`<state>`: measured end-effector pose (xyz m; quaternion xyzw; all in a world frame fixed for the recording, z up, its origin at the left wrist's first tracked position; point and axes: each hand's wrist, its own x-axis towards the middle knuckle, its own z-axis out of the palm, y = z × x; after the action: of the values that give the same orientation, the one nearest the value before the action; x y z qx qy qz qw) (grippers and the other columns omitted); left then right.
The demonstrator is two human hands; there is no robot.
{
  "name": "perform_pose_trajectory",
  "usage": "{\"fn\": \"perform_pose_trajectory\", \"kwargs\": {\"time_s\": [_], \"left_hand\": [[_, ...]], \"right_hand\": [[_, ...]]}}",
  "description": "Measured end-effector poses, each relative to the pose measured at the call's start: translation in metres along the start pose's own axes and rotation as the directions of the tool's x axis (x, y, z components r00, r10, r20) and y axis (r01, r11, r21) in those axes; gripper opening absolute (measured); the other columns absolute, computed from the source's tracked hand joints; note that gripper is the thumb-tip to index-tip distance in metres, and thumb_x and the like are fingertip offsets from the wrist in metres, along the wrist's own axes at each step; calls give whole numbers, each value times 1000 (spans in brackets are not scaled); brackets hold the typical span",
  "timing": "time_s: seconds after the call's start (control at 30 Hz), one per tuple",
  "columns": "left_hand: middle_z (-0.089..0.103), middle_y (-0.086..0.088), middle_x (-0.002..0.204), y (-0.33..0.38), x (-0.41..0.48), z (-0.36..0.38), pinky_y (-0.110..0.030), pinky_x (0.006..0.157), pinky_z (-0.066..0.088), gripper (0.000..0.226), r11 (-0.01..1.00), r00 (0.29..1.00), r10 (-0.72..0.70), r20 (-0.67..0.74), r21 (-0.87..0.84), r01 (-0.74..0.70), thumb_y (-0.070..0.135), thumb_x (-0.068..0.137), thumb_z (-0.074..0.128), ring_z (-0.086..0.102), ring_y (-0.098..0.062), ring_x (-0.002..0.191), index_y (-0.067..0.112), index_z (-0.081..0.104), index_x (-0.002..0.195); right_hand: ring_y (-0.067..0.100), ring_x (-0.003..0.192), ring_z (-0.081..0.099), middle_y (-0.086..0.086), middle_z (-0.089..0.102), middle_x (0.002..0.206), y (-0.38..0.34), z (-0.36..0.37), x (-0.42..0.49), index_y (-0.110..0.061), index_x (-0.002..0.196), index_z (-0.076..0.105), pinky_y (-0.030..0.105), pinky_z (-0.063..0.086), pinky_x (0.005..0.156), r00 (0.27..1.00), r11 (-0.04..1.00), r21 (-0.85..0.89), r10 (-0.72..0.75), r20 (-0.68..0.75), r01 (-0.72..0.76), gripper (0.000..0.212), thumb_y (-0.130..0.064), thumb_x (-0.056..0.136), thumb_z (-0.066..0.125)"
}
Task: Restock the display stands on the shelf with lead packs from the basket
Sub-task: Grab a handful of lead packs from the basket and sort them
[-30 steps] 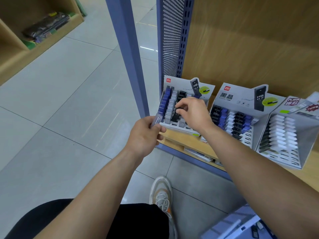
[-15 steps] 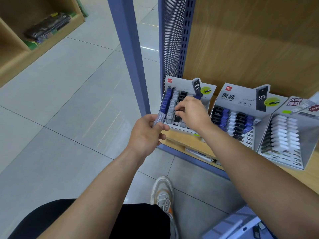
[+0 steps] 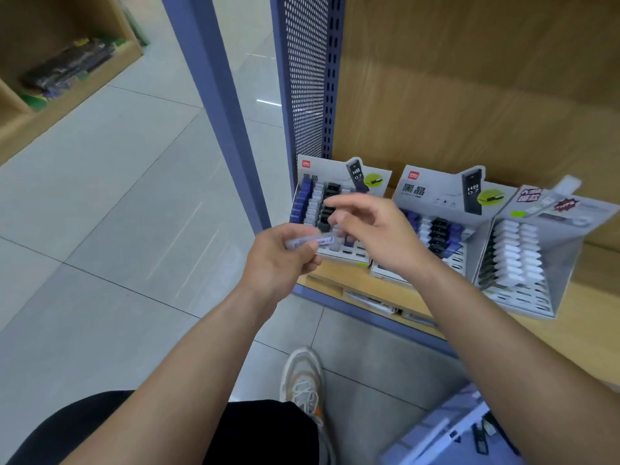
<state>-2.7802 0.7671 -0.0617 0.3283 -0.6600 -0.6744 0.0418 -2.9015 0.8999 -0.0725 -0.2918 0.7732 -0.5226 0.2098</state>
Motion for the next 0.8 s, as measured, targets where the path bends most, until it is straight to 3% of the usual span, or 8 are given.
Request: {"fn": "perform_pose_trajectory", "kwargs": {"time_s": [0.1,0.2,0.3,0.43,0.57,0.7,0.8], "left_hand": [[70,-19,95,6,-6,11,-20,69,59,27,994,999,23,22,-109,-20,-5,94,64,70,-15,68,-1,62,121],[71,-16,85,14,-10,21,-24,73,61,37,983,995,93,33,-159,-86,-4,91,68,73,-17,72,6,58,125],[74,-7,80,23,-17,33,-24,71,59,31,983,975,158,155,-114,-141,2,93,68,75,-18,78,14,63,121],[72,-7,76,32,-26,55,-22,65,58,16,983,950,184,254,-70,-171,3,92,69,73,-16,72,13,67,105],[72,-7,70,37,-31,77,-20,59,56,10,987,942,160,294,-38,-156,6,90,71,70,-14,65,8,66,98],[72,-3,68,39,-32,91,-20,54,53,4,987,941,159,298,-17,-162,9,93,68,67,-10,58,7,67,90],[70,-2,67,41,-33,101,-20,52,52,7,984,936,170,309,-6,-177,9,94,68,64,-10,57,9,69,86]], "right_hand": [[17,83,70,-2,75,91,-6,-14,-21,-17,100,76,29,58,79,1000,1000,-28,13,16,-12,14,-9,90,71],[22,75,72,11,74,85,-5,-26,-37,-9,92,75,31,60,74,997,988,140,71,-39,-65,7,-4,87,74],[21,69,69,19,69,81,-3,-39,-55,1,96,71,31,57,68,997,968,244,74,-39,-62,7,2,90,67],[18,71,68,12,67,80,1,-56,-78,-1,100,69,28,56,66,996,955,293,59,-70,-36,9,1,91,67],[20,78,69,14,73,88,3,-71,-98,-10,99,72,38,58,79,992,966,258,34,-121,-1,18,-4,83,77],[19,70,70,6,74,80,1,-85,-113,-14,98,72,32,60,73,996,937,347,63,-59,-39,19,-1,97,58],[19,71,71,6,75,83,-1,-93,-121,-9,102,70,36,59,75,995,934,347,96,-24,-82,20,-4,102,50]]}}
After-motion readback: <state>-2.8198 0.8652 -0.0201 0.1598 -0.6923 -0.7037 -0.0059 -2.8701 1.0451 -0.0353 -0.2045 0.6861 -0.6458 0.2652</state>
